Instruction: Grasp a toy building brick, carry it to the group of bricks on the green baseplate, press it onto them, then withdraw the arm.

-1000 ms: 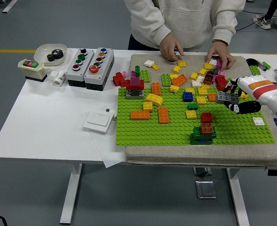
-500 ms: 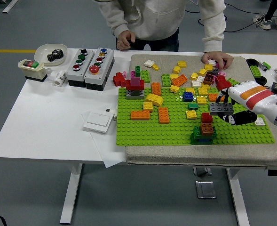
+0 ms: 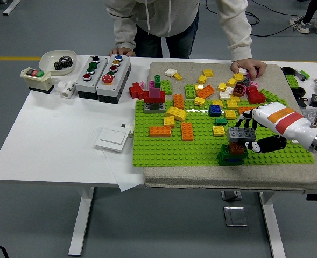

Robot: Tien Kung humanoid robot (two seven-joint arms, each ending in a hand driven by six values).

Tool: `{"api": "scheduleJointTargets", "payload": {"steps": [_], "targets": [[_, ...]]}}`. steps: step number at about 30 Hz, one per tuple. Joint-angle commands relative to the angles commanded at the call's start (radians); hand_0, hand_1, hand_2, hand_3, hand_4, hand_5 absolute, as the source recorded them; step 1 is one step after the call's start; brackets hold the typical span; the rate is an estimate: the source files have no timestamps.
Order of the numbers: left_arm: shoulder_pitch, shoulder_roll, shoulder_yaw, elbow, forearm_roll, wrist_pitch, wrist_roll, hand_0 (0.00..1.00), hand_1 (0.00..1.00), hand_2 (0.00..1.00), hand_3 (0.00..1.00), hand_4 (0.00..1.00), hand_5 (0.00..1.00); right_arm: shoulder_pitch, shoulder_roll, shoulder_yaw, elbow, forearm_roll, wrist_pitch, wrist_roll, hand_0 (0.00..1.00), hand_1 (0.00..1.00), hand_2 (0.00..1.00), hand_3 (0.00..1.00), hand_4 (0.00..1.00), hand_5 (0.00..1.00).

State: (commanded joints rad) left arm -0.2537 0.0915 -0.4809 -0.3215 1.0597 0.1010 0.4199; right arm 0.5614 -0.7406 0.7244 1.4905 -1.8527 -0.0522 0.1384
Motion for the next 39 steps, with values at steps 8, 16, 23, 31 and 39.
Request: {"api": "scheduleJointTargets", "payload": {"steps": [8, 16, 23, 31, 39], "targets": [[0.001, -0.001, -0.002, -0.001, 0.003, -0.001, 0.002, 0.665, 0.705, 0.731, 0.581, 0.655, 0.644, -0.002, 0.015, -0.016, -0.004, 0.003, 0.001, -0.003, 0.354, 0.408, 0.461, 0.461, 0.635, 0.335], [0.001, -0.001, -0.002, -0.002, 0.004, -0.003, 0.002, 0.665, 0.705, 0.732, 0.581, 0.655, 0.643, -0.006, 0.036, -0.018, -0.025, 0.003, -0.013, -0.001, 0.323, 0.396, 0.457, 0.461, 0.632, 0.342], [0.000, -0.001, -0.002, -0.002, 0.003, -0.003, 0.003, 0.664, 0.705, 0.730, 0.580, 0.654, 0.643, -0.008, 0.043, -0.026, -0.058, -0.007, -0.032, 0.036, 0.307, 0.390, 0.450, 0.453, 0.627, 0.346], [-0.001, -0.002, -0.004, -0.003, 0.007, -0.004, 0.004, 0.665, 0.705, 0.730, 0.579, 0.653, 0.643, -0.006, 0.051, -0.031, -0.091, -0.001, -0.063, 0.107, 0.301, 0.392, 0.448, 0.453, 0.617, 0.334], [-0.001, -0.002, -0.007, -0.003, 0.011, -0.005, 0.005, 0.665, 0.705, 0.729, 0.579, 0.654, 0.644, -0.001, 0.054, -0.029, -0.106, 0.002, -0.070, 0.129, 0.302, 0.388, 0.447, 0.454, 0.611, 0.323]]}}
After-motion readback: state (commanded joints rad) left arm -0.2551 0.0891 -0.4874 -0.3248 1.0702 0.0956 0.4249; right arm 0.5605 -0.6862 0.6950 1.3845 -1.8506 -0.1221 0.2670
